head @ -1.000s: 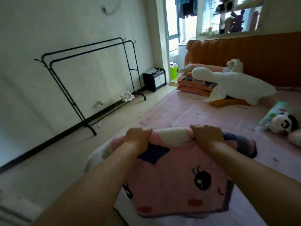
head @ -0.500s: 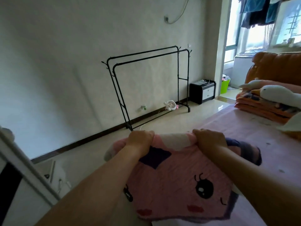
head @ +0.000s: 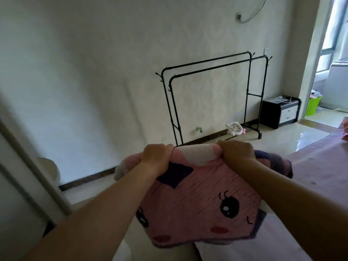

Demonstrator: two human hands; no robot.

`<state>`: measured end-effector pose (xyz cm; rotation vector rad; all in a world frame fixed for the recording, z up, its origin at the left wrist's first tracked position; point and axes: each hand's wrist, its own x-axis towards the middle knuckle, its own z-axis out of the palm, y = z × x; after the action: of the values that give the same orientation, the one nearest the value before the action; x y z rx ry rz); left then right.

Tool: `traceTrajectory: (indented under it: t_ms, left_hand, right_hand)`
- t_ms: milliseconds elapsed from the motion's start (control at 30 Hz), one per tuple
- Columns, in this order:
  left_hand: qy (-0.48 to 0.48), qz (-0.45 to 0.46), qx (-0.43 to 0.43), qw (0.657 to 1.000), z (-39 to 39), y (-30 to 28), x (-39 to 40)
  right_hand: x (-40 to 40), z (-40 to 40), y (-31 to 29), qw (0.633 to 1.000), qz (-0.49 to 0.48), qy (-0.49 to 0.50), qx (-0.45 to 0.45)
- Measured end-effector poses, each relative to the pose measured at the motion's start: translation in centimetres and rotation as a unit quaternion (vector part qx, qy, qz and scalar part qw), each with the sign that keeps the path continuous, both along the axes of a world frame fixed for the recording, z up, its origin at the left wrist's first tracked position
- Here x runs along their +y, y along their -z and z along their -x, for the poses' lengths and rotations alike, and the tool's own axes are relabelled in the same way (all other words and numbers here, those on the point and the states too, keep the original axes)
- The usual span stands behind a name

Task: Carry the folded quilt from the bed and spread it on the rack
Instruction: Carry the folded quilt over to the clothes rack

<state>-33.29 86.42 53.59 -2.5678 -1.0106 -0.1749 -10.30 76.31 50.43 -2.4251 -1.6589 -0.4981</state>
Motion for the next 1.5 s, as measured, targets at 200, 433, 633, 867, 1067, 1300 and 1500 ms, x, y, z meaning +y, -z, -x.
traceTrajectory:
  t_ms: [200,433,633,867,1067,1300,1500]
  left_hand:
    - [-0.016,-0.027,0.008,0.999,0.1,-1.6,10.3]
    - [-0.025,-0.028,0.006,0.999,-3.3,-3.9,26.7]
    - [-0.024,-0.034,-0.024,0.999,-4.1,-5.8,38.5]
    - [0.001,-0.066,-0.028,0.997,-6.6,-7.1,51.1]
    - [0.032,-0.058,-0.018,0.998,-8.7,-5.7,65.2]
    - [0.078,-0.044,-0.008,0.996,-12.4,-5.8,81.6]
    - [0.115,-0.038,-0.020,0.992,-17.0,-7.1,88.6]
  right_hand:
    - [11.6,-0.6,-1.4,0.999,-0.025,-0.024,-0.007]
    - [28.8,-4.0,-3.6,1.000,-0.010,-0.017,-0.022]
    - [40.8,-5.2,-6.8,0.999,-0.004,-0.026,-0.036]
    - [51.5,-7.1,-7.4,0.998,-0.042,-0.007,-0.047]
    - [64.2,-8.6,-5.9,0.998,-0.028,0.020,-0.051]
    - [78.6,-11.0,-6.6,0.997,0.019,0.076,-0.022]
    - [83.8,-14.2,-7.6,0.993,0.019,0.120,-0.009]
